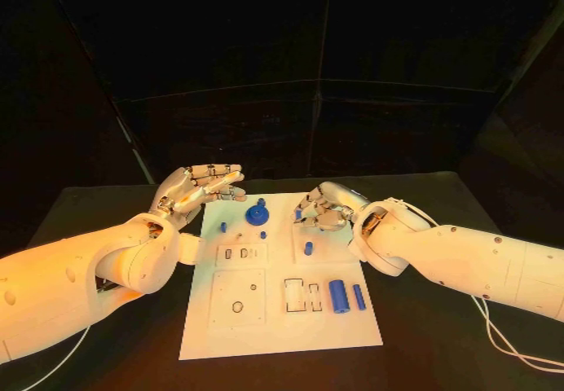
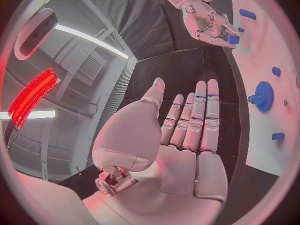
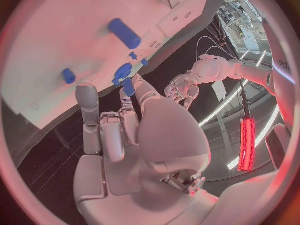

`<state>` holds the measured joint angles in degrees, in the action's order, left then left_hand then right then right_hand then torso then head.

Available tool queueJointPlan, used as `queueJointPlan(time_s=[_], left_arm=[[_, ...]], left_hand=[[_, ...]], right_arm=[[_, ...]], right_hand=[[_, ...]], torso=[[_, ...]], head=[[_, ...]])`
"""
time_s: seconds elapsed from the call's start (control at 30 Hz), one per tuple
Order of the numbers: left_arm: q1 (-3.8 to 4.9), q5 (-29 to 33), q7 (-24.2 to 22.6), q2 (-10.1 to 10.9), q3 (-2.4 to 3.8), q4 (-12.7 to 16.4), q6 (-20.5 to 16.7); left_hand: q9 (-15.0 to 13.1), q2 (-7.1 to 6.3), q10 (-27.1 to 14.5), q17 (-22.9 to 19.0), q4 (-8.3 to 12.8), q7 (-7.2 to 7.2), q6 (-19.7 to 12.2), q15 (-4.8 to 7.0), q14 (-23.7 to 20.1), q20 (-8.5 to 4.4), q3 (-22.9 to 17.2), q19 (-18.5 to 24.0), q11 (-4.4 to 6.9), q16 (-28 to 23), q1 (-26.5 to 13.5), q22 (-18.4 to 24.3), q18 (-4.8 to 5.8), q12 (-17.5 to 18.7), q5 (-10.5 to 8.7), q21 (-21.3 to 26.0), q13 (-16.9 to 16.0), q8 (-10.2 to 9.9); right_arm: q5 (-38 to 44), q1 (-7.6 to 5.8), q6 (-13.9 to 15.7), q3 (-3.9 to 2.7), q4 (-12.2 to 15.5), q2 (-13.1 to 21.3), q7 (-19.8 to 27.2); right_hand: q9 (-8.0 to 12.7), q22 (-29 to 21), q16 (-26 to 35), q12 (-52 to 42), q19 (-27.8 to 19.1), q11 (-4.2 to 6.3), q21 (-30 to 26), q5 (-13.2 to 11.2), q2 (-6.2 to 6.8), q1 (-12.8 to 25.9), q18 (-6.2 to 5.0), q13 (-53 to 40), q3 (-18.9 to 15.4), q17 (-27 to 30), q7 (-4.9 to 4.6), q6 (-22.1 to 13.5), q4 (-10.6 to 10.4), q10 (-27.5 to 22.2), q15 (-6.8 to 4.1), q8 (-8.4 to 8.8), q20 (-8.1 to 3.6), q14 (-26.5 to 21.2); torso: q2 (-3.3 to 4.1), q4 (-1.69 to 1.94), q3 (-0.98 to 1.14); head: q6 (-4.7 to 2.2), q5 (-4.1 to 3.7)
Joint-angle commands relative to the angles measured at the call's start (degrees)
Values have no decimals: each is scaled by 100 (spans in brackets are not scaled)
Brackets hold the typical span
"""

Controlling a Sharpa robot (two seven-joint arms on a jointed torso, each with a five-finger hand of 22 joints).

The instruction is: Assemble the parts on the task board

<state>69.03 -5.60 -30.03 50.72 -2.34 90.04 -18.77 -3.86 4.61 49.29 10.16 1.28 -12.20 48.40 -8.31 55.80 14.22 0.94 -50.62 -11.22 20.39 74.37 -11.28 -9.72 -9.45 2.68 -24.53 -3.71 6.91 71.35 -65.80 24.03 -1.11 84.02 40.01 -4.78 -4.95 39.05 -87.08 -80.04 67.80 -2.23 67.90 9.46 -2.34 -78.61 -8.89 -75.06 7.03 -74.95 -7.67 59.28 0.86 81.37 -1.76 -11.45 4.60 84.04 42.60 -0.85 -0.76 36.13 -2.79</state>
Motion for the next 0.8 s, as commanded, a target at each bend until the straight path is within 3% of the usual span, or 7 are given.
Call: queueJointPlan(time_s=[0.03, 0.2, 0.3, 0.4, 0.67, 0.8], left_arm=[[13, -39, 6, -14, 3, -16, 35], [21, -27, 8, -29, 3, -37, 9], [27, 10, 13, -37, 3, -41, -7], [31, 24, 27, -37, 3, -44, -49], [35, 35, 36, -60, 3, -68, -98], [36, 37, 32, -81, 3, -93, -116]], left_hand=[[-15, 84, 126, 12, 28, -99, 119, 47, 17, -31, -10, 29, 45, 36, -10, -14, -68, -56, 18, -35, -10, 59], [-13, 110, 253, 22, 37, -38, 231, 75, 40, -52, -13, 25, 90, 54, -11, -22, -72, -71, 18, -57, -5, 85], [-11, 114, 271, 24, 39, -34, 248, 79, 44, -55, -15, 24, 96, 57, -10, -23, -72, -70, 18, -61, -4, 87], [-7, 118, 418, 29, 45, -45, 296, 91, 56, -65, -12, 24, 114, 66, -12, -27, -71, -120, 17, -72, -24, 88], [1, 127, 605, 37, 51, -34, 351, 107, 75, -78, -8, 51, 141, 80, -19, -26, -68, -178, 19, -73, -44, 77], [1, 128, 615, 38, 52, -31, 357, 108, 79, -79, -8, 57, 143, 82, -19, -25, -67, -179, 19, -71, -44, 76]], right_arm=[[687, -12, -57, -2, 31, -233, -663], [1068, -5, -166, 5, -122, -669, -886], [1239, 25, -233, 70, -228, -879, -943], [1326, 48, -279, 110, -311, -1009, -944], [1625, 105, -395, 151, -423, -1249, -983], [1739, 134, -468, 156, -467, -1355, -977]], right_hand=[[6, -3, -15, -28, 4, 28, 31, -32, -12, 24, 30, -231, 25, -803, 103, 110, -17, 1, -28, -9, -39, 449], [5, 15, -20, -26, 17, 33, 40, -38, -17, 39, 32, -229, 34, -817, 110, 130, -21, 2, -33, -17, -42, 452], [5, 11, -19, -19, 16, 35, 39, -36, -20, 43, 31, -220, 38, -815, 112, 134, -22, -2, -34, -19, -43, 452], [5, -11, -7, -4, 8, 38, 29, -33, -24, 44, 28, -201, 44, -784, 115, 138, -22, -15, -36, -20, -44, 446], [5, -14, -5, -5, 7, 39, 28, -31, -25, 43, 27, -204, 48, -780, 117, 140, -20, -13, -37, -21, -45, 445], [6, -18, -8, -7, 5, 40, 26, -32, -21, 45, 27, -207, 49, -787, 117, 139, -18, -11, -38, -19, -46, 446]], torso=[[-13, 11, -8], [-21, 26, -23], [-13, 34, -20], [-11, 6, -15], [-14, 16, -11], [-15, 6, -5]], head=[[44, 102], [78, 187], [112, 282], [155, 395], [195, 545], [220, 679]])
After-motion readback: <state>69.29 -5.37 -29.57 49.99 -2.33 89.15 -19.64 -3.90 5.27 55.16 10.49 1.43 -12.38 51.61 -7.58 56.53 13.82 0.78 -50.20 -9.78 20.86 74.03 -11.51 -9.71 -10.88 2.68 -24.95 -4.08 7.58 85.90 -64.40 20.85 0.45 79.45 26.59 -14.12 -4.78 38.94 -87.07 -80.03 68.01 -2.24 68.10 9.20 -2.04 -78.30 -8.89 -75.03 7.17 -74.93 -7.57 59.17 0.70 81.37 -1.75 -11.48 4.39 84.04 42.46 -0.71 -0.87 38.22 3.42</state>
